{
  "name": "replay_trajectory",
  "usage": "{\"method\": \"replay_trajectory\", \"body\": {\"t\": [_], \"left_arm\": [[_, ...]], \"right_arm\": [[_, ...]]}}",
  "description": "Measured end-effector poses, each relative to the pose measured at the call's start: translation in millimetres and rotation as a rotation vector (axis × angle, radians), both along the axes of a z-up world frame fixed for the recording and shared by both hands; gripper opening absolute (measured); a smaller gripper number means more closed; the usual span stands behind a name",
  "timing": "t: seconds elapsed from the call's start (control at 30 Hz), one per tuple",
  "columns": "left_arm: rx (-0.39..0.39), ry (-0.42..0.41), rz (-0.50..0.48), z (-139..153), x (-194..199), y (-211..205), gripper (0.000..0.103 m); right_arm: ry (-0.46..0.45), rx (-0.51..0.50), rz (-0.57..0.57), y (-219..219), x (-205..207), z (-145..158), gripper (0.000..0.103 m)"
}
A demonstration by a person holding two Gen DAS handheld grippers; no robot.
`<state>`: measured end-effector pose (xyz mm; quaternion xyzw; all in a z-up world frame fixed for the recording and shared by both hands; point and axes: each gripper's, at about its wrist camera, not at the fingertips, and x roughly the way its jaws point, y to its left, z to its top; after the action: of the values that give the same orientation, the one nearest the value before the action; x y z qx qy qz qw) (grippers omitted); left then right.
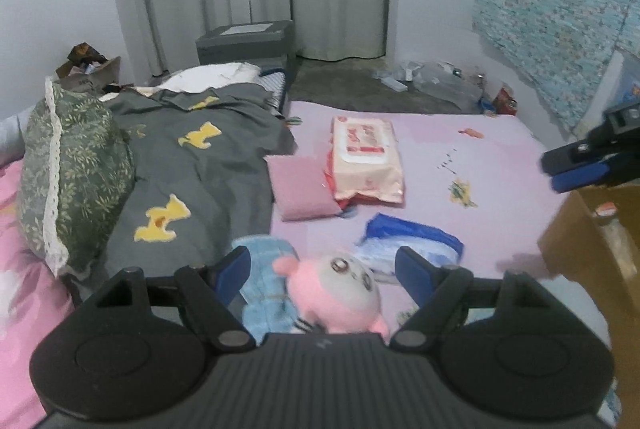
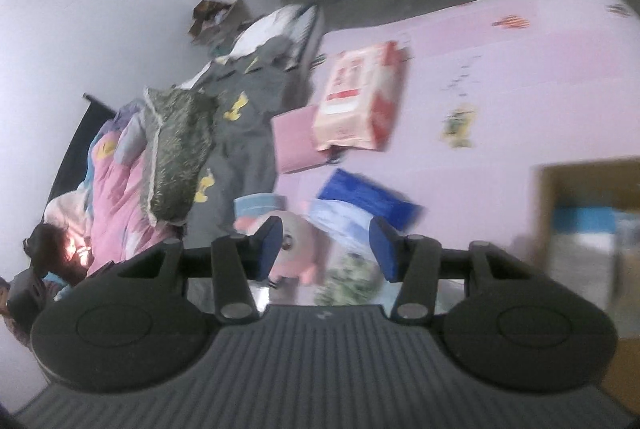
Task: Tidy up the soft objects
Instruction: 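Reach the right gripper to the pink sponge pad and lift it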
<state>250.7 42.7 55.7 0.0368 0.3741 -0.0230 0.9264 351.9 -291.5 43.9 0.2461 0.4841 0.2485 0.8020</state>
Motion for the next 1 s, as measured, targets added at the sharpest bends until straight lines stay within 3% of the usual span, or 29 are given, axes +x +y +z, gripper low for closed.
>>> {"method": "replay_trajectory", "body": {"t": [0.23, 0.47, 0.57, 0.77, 1.0], "left_arm": [[-0.016, 0.031, -0.004, -11.7, 53.2, 9.4, 0.079], [-0.004, 0.128, 0.008, -44.8, 114.4, 11.8, 0.052], [-0.019, 0.174, 0.021, -60.4, 141.3, 16.1, 0.046], [-0.119, 0.3, 0.068, -93.3, 192.0, 35.9, 0.047], [-0.19, 0.368, 0.104, -120.9, 226.7, 46.8, 0.049]], "right_arm": [[0.064, -0.001, 0.039, 78.0, 60.4, -22.4, 0.048], [0.139, 0.019, 0.027, 138.4, 129.7, -64.5, 0.047], [0.192, 0.011, -0.001, 154.6, 156.1, -92.5, 0.046], [0.299, 0.042, -0.065, 168.9, 186.6, -147.5, 0.045], [0.344, 0.094, -0.128, 168.8, 201.4, -178.3, 0.045]]}}
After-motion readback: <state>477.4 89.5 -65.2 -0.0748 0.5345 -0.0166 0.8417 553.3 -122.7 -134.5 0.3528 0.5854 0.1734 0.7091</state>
